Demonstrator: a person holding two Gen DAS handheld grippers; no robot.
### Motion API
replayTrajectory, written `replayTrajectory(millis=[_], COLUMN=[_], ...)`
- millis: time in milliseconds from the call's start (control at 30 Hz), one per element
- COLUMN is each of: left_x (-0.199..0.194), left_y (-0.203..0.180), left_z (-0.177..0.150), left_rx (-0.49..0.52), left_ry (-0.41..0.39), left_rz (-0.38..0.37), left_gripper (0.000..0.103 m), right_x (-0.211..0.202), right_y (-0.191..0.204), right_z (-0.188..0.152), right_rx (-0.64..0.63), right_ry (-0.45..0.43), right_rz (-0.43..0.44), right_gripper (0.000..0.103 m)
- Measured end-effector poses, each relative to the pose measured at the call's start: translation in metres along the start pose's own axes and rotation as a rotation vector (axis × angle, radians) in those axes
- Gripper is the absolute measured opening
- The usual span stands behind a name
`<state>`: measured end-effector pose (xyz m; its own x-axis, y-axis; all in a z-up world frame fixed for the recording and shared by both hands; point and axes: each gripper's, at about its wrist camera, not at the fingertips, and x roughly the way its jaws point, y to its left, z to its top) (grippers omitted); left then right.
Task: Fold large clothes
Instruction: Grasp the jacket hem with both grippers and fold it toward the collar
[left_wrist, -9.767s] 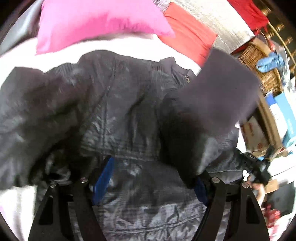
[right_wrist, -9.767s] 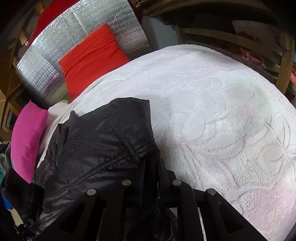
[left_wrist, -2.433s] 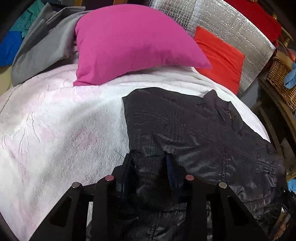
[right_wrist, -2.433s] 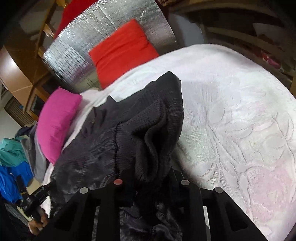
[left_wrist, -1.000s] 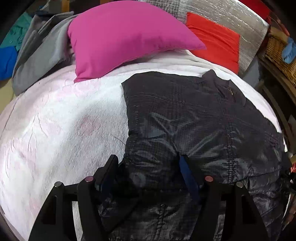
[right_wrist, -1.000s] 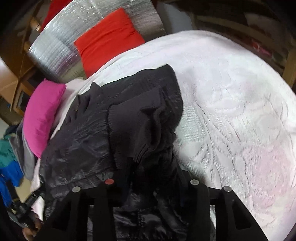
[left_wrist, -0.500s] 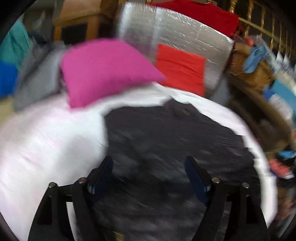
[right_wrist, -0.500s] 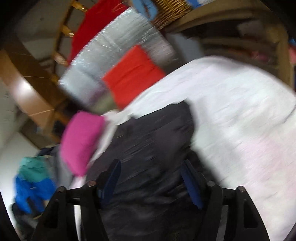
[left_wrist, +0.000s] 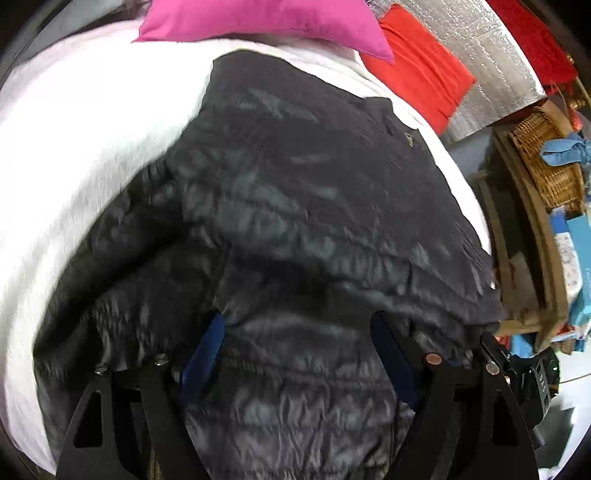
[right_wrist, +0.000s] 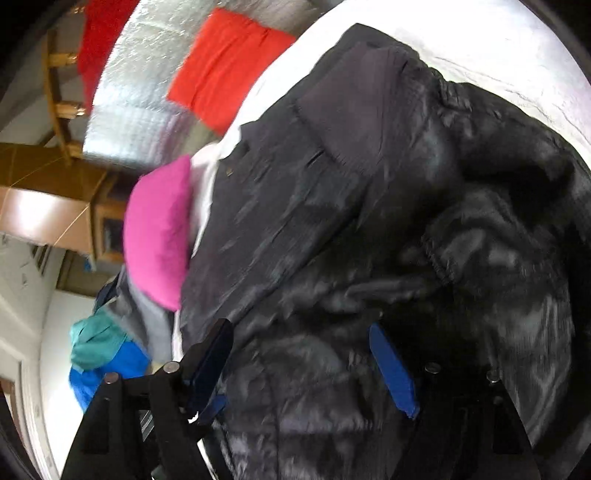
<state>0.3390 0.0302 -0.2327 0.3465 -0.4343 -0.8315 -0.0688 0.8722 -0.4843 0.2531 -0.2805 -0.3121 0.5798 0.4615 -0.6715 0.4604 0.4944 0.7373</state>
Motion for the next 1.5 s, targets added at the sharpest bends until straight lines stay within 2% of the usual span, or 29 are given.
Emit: replayTrajectory(millis=[67, 200, 267, 300, 333, 400, 533, 700, 767, 833, 1000, 1067, 1100, 1133, 1167, 1200, 1233, 1300, 1367, 1400, 1433, 1467, 1500], left_x=[0.002, 0.005, 0.007, 0.007, 0.006, 0.005, 0.009, -0.005, -0.005, 0.005, 0.003, 0.003, 0.006, 0.008, 0.009, 0.011, 0.012, 0.013, 0.016, 0.017, 0.018, 0.020, 0.021], left_y=[-0.004, -0.008, -0.011, -0.014, -0.009, -0.010, -0.025, -0.028, -0.026, -0.021, -0.018, -0.016, -0.014, -0.015, -0.014, -0.016, -0.018, -0.023, -0.029, -0.030, -0.030, -0.029, -0.029], left_z=[0.007, 0.018, 0.023, 0.024, 0.028, 0.027, 0.026, 0.022, 0.021, 0.023, 0.025, 0.024, 0.024, 0.023, 0.023, 0.022, 0.021, 0.020, 0.018, 0.017, 0.018, 0.018, 0.019], left_rx=[0.019, 0.033, 0.065, 0.084, 0.107, 0.145, 0.222, 0.237, 0.241, 0.223, 0.202, 0.199, 0.198, 0.198, 0.203, 0.210, 0.222, 0.255, 0.298, 0.310, 0.314, 0.312, 0.309], left_ry=[-0.021, -0.075, -0.103, -0.112, -0.118, -0.122, -0.154, -0.193, -0.187, -0.146, -0.140, -0.130, -0.119, -0.112, -0.103, -0.099, -0.102, -0.113, -0.125, -0.128, -0.128, -0.127, -0.127], left_rz=[0.028, 0.071, 0.127, 0.152, 0.164, 0.165, 0.217, 0.223, 0.226, 0.233, 0.210, 0.217, 0.222, 0.229, 0.238, 0.247, 0.260, 0.288, 0.318, 0.327, 0.328, 0.321, 0.317], left_gripper=[0.082, 0.082, 0.081, 0.078, 0.071, 0.062, 0.053, 0.043, 0.043, 0.046, 0.048, 0.052, 0.057, 0.064, 0.068, 0.069, 0.069, 0.070, 0.070, 0.070, 0.070, 0.070, 0.070], right_x=[0.000, 0.001, -0.001, 0.001, 0.002, 0.004, -0.002, -0.017, -0.015, -0.005, -0.020, -0.017, -0.016, -0.016, -0.016, -0.021, -0.024, -0.026, -0.019, -0.012, -0.005, -0.003, -0.003], right_y=[0.002, -0.005, -0.006, -0.006, -0.007, -0.006, 0.014, 0.029, 0.024, 0.018, 0.021, 0.013, 0.009, 0.004, 0.001, -0.003, -0.003, -0.003, 0.000, 0.002, 0.005, 0.008, 0.012], right_z=[0.010, 0.031, 0.038, 0.040, 0.044, 0.048, 0.042, 0.030, 0.029, 0.030, 0.028, 0.031, 0.033, 0.035, 0.037, 0.038, 0.040, 0.045, 0.047, 0.048, 0.048, 0.049, 0.047], right_rx=[0.000, 0.020, 0.016, 0.002, -0.008, -0.020, -0.157, -0.260, -0.256, -0.231, -0.230, -0.170, -0.144, -0.111, -0.091, -0.062, -0.042, -0.039, -0.071, -0.098, -0.134, -0.159, -0.187], right_ry=[-0.043, -0.066, -0.079, -0.081, -0.076, -0.067, -0.101, -0.147, -0.127, -0.080, -0.103, -0.078, -0.064, -0.056, -0.062, -0.085, -0.109, -0.134, -0.138, -0.126, -0.120, -0.123, -0.134], right_rz=[-0.026, -0.006, -0.015, -0.039, -0.051, -0.040, -0.111, -0.134, -0.151, -0.186, -0.150, -0.132, -0.129, -0.131, -0.128, -0.104, -0.086, -0.079, -0.111, -0.141, -0.191, -0.212, -0.218], right_gripper=[0.079, 0.078, 0.065, 0.048, 0.039, 0.034, 0.025, 0.023, 0.022, 0.022, 0.022, 0.022, 0.028, 0.043, 0.054, 0.071, 0.074, 0.074, 0.074, 0.070, 0.053, 0.049, 0.040])
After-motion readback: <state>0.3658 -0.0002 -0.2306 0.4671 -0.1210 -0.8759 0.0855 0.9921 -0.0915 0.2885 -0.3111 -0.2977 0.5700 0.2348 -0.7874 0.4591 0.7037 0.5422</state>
